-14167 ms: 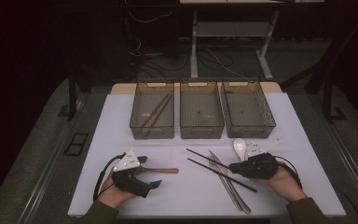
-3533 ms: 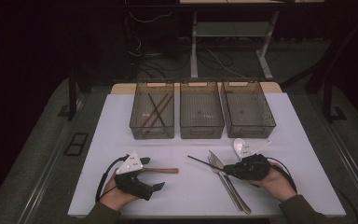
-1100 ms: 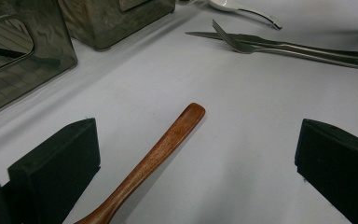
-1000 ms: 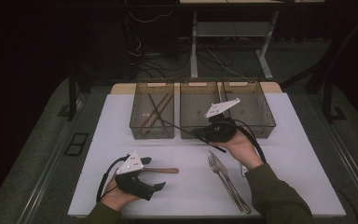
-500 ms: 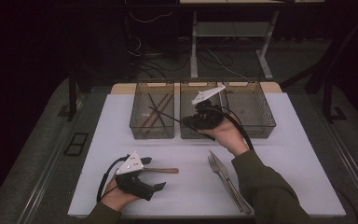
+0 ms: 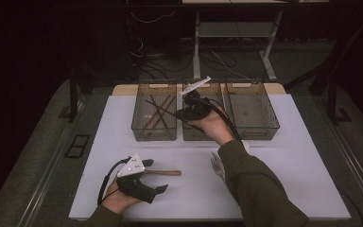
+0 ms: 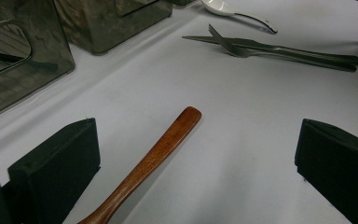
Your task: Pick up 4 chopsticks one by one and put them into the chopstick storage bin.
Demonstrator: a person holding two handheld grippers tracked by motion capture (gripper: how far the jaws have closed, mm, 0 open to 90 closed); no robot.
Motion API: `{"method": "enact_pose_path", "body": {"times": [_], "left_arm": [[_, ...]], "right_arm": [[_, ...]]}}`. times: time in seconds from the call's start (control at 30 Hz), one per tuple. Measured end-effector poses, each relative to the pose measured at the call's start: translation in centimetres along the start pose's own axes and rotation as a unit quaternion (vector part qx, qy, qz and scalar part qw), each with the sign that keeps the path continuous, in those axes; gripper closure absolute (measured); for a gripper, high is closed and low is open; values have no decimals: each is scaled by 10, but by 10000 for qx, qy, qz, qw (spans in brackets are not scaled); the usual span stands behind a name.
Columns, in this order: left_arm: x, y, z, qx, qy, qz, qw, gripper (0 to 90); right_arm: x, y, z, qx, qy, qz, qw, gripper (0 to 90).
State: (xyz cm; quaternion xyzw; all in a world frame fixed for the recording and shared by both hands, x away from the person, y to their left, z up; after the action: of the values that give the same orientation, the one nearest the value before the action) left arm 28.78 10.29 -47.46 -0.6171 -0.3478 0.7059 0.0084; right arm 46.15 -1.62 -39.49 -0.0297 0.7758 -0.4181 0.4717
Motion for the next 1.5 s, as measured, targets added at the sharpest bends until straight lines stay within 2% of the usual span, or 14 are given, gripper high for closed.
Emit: {"method": "enact_pose_path", "body": {"times": [0.13, 0.33, 0.53, 0.7, 0.97, 1.17, 1.23, 1.5], "left_arm": [[-1, 0, 1, 3, -37, 34, 10000, 0], [0, -1, 1, 30, 64, -56, 10000, 0], [-1, -1, 1, 26, 80, -13, 10000, 0], [-1, -2, 2, 17, 59, -11, 10000, 0], [-1, -1, 2, 28, 73, -26, 10000, 0], [-1, -1, 3, 48, 85, -28, 9999, 0], [-1, -1, 3, 53, 90, -31, 9999, 0], [-1, 0, 4, 55, 94, -32, 9999, 0]], "right_arm": [[-5, 16, 3, 108, 96, -76, 9999, 851], [-13, 36, 9, 292, 295, -203, 9989, 851], [-22, 53, 10, 381, 389, -276, 9981, 851], [-27, 68, 9, 444, 353, -320, 9979, 851], [-37, 83, 12, 505, 468, -314, 9971, 850], [-42, 88, 16, 597, 509, -225, 9967, 841], [-43, 88, 16, 567, 536, -174, 9968, 752], [-45, 81, 12, 411, 526, -106, 9977, 580]]}}
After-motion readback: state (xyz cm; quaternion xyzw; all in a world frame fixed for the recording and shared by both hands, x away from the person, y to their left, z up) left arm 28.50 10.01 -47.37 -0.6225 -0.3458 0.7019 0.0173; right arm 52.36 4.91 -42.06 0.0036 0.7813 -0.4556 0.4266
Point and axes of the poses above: each handheld gripper's, and its own axes: y roughly forward along the jaws, x roughly out of its underside, z roughly to its right, the point moved 8 cm from there along y, roughly forward along the jaws, and after that the axes turned 6 degrees about y, right-handed, at the moved point
